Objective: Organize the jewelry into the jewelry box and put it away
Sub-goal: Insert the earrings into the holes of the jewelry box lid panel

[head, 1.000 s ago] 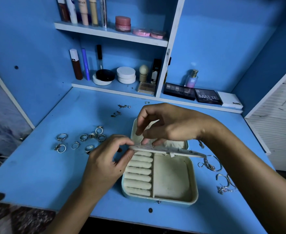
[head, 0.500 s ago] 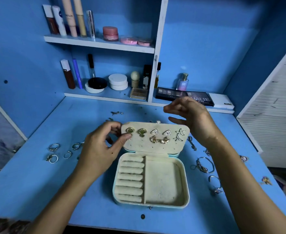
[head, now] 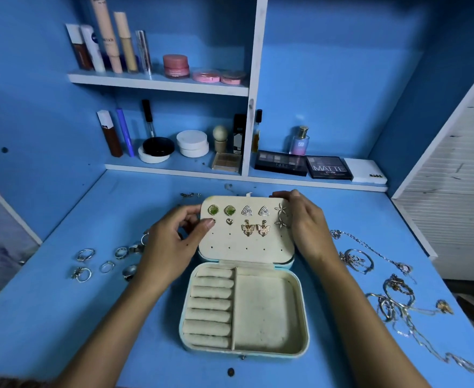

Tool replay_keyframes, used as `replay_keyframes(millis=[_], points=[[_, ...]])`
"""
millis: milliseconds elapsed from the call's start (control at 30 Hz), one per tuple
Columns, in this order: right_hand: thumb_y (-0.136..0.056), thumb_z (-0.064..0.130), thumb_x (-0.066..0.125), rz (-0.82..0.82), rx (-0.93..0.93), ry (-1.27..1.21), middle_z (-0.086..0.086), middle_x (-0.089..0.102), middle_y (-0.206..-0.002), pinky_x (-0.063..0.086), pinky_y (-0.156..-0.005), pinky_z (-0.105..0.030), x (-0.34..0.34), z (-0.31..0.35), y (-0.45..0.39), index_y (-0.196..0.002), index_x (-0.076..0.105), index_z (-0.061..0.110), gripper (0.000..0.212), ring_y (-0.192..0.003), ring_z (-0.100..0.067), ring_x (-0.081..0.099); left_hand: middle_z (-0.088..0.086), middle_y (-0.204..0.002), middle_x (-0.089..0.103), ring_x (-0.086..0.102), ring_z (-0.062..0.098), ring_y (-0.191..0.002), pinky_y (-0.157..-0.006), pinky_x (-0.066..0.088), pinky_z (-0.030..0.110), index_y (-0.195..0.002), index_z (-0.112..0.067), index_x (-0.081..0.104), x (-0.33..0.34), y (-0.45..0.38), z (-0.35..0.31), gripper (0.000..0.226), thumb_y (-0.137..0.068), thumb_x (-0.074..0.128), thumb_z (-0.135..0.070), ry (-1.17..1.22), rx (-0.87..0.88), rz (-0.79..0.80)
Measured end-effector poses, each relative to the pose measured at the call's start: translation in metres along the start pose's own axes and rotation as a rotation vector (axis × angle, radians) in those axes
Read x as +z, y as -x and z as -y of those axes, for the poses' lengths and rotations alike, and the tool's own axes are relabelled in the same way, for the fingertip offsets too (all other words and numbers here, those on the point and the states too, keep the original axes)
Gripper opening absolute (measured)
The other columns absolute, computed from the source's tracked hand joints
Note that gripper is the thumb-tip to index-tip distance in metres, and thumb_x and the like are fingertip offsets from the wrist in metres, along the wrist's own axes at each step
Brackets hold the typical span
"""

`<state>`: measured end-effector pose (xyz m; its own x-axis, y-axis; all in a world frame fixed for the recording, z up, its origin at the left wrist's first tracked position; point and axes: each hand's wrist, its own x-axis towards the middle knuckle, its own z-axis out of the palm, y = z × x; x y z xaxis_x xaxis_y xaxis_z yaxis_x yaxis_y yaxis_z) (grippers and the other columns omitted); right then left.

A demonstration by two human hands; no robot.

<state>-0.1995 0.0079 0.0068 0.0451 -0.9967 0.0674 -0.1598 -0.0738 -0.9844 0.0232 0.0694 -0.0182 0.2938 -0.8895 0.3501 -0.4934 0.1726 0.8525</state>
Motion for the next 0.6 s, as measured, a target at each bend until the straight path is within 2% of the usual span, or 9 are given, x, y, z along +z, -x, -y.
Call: replay_keyframes(millis=[67, 100, 200, 267, 333, 400, 467, 600], points=[[-0.108, 0.035, 0.034, -0.015, -0.012, 0.032, 0.004, 0.074, -0.099, 0.05, -0.081, -0.02, 0.004, -0.007, 0.001, -0.101, 0.073, 0.021, 0.043, -0.095, -0.006, 0.066, -0.011, -0.09, 0.07, 0.061, 0.003, -0.084, -0.066, 0.047, 0.016, -0.108, -0.027, 0.071, 0.003, 0.002, 0.005, 0.021, -0.088, 0.072, -0.025, -0.03, 0.012, -0.009], [-0.108, 0.036, 0.034, -0.025, -0.011, 0.049, 0.005, 0.074, -0.096, 0.049, -0.081, -0.022, 0.005, -0.01, 0.0, -0.098, 0.073, 0.021, 0.043, -0.092, -0.008, 0.066, -0.01, -0.092, 0.07, 0.061, 0.003, -0.086, -0.068, 0.047, 0.014, -0.11, -0.024, 0.072, 0.005, 0.002, 0.008, 0.022, -0.088, 0.072, -0.026, -0.071, 0.036, -0.016], [-0.108, 0.037, 0.035, -0.066, -0.017, 0.097, 0.011, 0.071, -0.091, 0.044, -0.074, -0.01, 0.007, -0.015, 0.002, -0.097, 0.072, 0.021, 0.041, -0.087, -0.001, 0.062, -0.006, -0.095, 0.068, 0.061, 0.003, -0.088, -0.074, 0.046, 0.012, -0.113, -0.019, 0.073, 0.008, 0.003, 0.014, 0.025, -0.09, 0.07, -0.028, -0.174, 0.097, -0.034], [-0.107, 0.038, 0.034, -0.077, -0.032, 0.153, 0.012, 0.07, -0.094, 0.043, -0.077, -0.011, 0.008, -0.017, 0.003, -0.103, 0.071, 0.024, 0.04, -0.093, 0.002, 0.061, -0.007, -0.095, 0.067, 0.062, 0.004, -0.086, -0.076, 0.048, 0.017, -0.113, -0.019, 0.073, 0.008, 0.003, 0.015, 0.026, -0.091, 0.069, -0.033, -0.197, 0.113, -0.037], [-0.107, 0.039, 0.033, -0.077, -0.02, 0.186, 0.008, 0.07, -0.093, 0.045, -0.08, -0.021, 0.009, -0.019, 0.003, -0.106, 0.071, 0.023, 0.041, -0.095, -0.006, 0.062, -0.008, -0.092, 0.066, 0.062, 0.007, -0.082, -0.074, 0.049, 0.02, -0.111, -0.02, 0.074, 0.009, 0.004, 0.016, 0.029, -0.09, 0.065, -0.038, -0.211, 0.11, -0.037], [-0.107, 0.037, 0.033, -0.084, -0.016, 0.205, -0.003, 0.07, -0.095, 0.045, -0.084, -0.031, 0.009, -0.021, 0.002, -0.103, 0.07, 0.015, 0.043, -0.095, -0.016, 0.062, -0.008, -0.09, 0.065, 0.061, 0.008, -0.08, -0.071, 0.047, 0.017, -0.108, -0.019, 0.075, 0.009, 0.004, 0.017, 0.033, -0.088, 0.06, -0.04, -0.212, 0.102, -0.035], [-0.107, 0.035, 0.035, -0.089, -0.021, 0.217, -0.012, 0.069, -0.095, 0.047, -0.085, -0.034, 0.009, -0.022, 0.0, -0.1, 0.067, 0.008, 0.043, -0.095, -0.024, 0.061, -0.007, -0.09, 0.065, 0.06, 0.007, -0.082, -0.07, 0.044, 0.012, -0.107, -0.018, 0.075, 0.01, 0.004, 0.017, 0.033, -0.087, 0.059, -0.039, -0.222, 0.105, -0.039], [-0.106, 0.034, 0.036, -0.092, -0.01, 0.232, -0.019, 0.067, -0.088, 0.049, -0.082, -0.036, 0.01, -0.023, -0.002, -0.093, 0.066, 0.006, 0.043, -0.088, -0.03, 0.06, -0.007, -0.088, 0.066, 0.06, 0.005, -0.076, -0.07, 0.04, 0.004, -0.103, -0.017, 0.076, 0.009, 0.001, 0.017, 0.031, -0.086, 0.06, -0.038, -0.262, 0.119, -0.042]])
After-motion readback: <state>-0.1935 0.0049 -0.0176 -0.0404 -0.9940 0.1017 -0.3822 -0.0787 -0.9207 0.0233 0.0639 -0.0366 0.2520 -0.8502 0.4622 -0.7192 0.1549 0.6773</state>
